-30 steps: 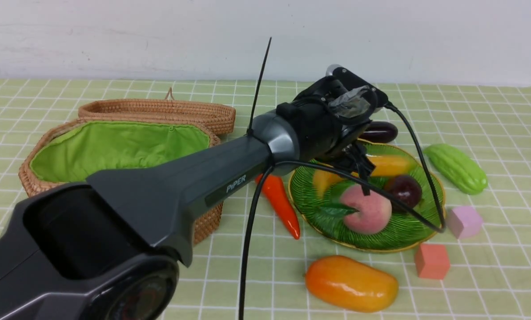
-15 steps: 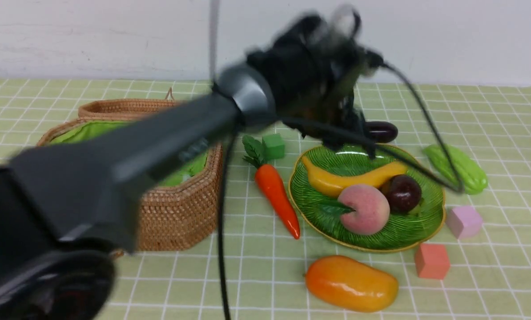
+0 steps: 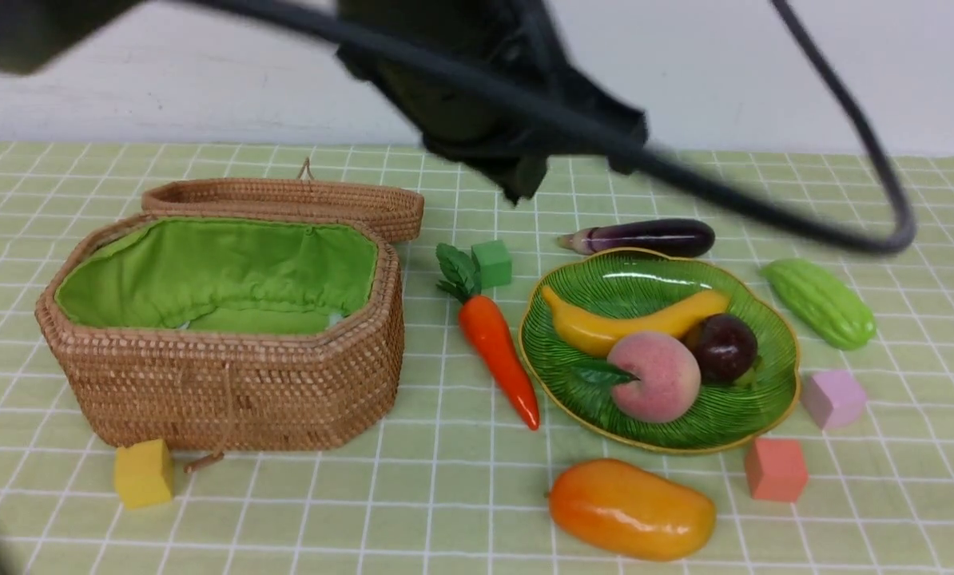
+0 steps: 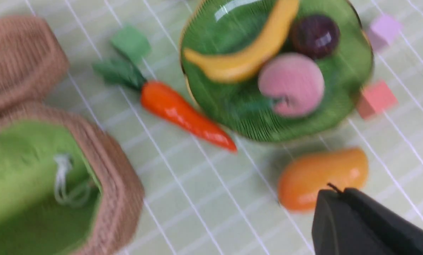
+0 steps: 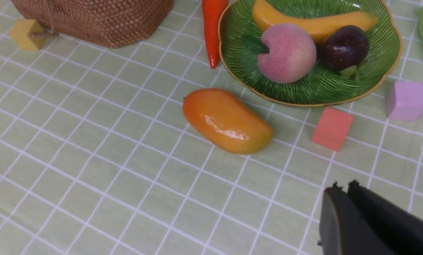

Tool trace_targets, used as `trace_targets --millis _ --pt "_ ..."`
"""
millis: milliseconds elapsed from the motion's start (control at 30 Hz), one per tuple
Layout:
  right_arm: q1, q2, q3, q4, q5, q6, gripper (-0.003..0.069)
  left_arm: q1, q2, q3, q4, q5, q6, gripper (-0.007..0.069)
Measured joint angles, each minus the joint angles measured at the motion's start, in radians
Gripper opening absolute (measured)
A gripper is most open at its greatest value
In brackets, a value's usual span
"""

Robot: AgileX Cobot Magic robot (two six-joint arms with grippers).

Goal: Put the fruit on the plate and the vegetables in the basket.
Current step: Use the right arm to grab a mango and put it into the right plate

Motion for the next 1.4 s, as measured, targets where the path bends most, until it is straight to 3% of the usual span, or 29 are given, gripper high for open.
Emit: trace_targets --millis 233,433,667,1000,1400 --pt "0.000 0.000 0.000 -0.002 0.000 0.000 0.0033 0.000 -0.221 0.368 -0.010 -0.185 -0.026 -0.0013" --pt "0.000 0.000 -0.001 -0.011 0.000 0.000 0.0034 0.000 -0.318 0.565 -0.010 -0.290 -0.029 -0.0013" --pt "0.000 0.000 -0.001 -0.015 0.006 0.000 0.0034 0.000 -0.393 0.693 -0.011 -0.377 -0.029 -0.0013" --pt "0.000 0.073 -0.002 0.013 0.042 0.000 0.0029 0.000 -0.467 0.737 -0.018 -0.384 -0.029 -0.0013" --pt "0.008 0.416 -0.172 0.126 0.067 -0.081 0.0029 0.000 -0.899 1.076 -0.065 -0.568 -0.029 -0.0013"
